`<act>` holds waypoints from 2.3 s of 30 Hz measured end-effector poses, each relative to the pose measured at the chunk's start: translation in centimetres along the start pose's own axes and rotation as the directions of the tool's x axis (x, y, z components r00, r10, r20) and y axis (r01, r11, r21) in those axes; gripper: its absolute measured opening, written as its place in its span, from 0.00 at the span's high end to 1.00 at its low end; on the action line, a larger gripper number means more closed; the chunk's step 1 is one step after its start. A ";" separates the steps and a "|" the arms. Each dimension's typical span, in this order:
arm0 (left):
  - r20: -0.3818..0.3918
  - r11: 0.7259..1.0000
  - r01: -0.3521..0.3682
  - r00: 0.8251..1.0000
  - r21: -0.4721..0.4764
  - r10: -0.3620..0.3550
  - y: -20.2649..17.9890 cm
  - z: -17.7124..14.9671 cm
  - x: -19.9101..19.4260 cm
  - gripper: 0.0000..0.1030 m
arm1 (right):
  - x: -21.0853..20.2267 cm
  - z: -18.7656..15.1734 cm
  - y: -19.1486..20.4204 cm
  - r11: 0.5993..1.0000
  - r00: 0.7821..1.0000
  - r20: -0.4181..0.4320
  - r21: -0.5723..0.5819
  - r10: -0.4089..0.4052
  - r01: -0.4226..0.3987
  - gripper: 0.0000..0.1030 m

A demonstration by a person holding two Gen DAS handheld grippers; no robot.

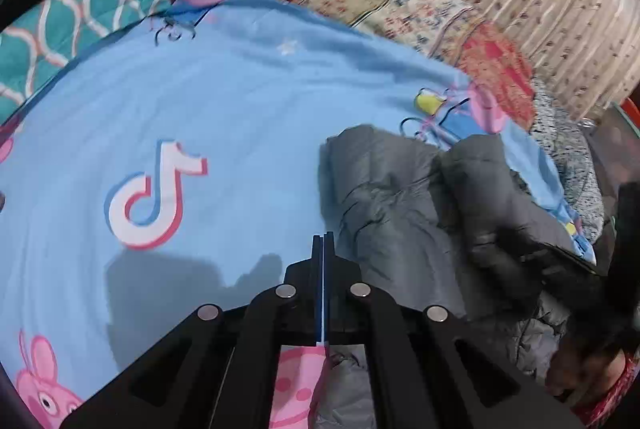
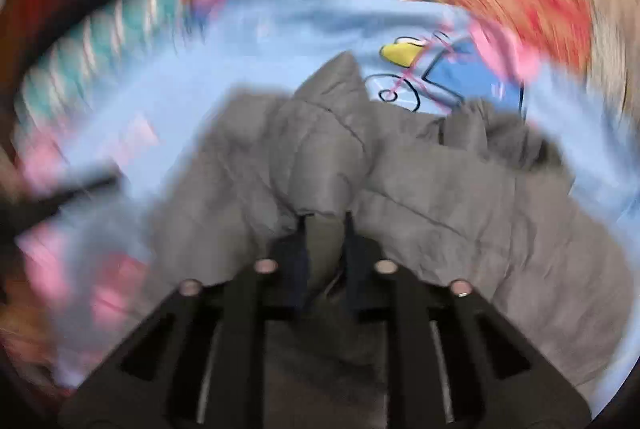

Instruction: Fold large clothes

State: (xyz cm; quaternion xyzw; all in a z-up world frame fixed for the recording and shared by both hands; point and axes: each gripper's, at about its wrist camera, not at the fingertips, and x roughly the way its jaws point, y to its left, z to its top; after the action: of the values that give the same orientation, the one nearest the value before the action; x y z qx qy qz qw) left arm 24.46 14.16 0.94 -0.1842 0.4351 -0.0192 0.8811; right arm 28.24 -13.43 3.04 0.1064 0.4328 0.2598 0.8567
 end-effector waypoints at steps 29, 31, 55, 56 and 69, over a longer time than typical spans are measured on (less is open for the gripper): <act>-0.177 0.943 0.270 0.955 0.194 -0.237 -12.2 -0.3 6.9 1.00 | -7.4 -2.4 -14.5 0.950 0.978 0.077 0.263 -0.196 0.170 0.40; -0.142 0.944 0.263 0.961 0.201 -0.238 -12.3 -0.7 6.3 1.00 | -7.5 -2.2 -15.7 0.940 0.975 0.087 0.298 -0.202 0.168 0.40; -0.088 0.952 0.056 0.996 0.300 -0.031 -6.8 -5.1 -5.3 1.00 | -23.7 -14.9 -11.6 0.900 0.939 0.111 0.342 -0.326 0.272 0.37; -0.100 0.953 0.065 0.994 0.295 -0.037 -6.2 -6.2 -6.1 1.00 | -25.3 -17.3 -10.8 0.893 0.937 0.106 0.354 -0.334 0.278 0.37; -0.314 0.991 0.076 0.949 0.109 -0.038 2.8 -19.5 -13.5 1.00 | -27.8 -34.6 -0.3 0.896 0.973 0.013 0.393 -0.232 0.208 0.36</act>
State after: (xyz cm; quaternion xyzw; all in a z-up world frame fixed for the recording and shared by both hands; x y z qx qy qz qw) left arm 0.65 13.34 -0.58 -0.1382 0.5610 -0.0994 0.8101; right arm -12.87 -30.12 1.17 0.2327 0.4593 0.0669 0.8547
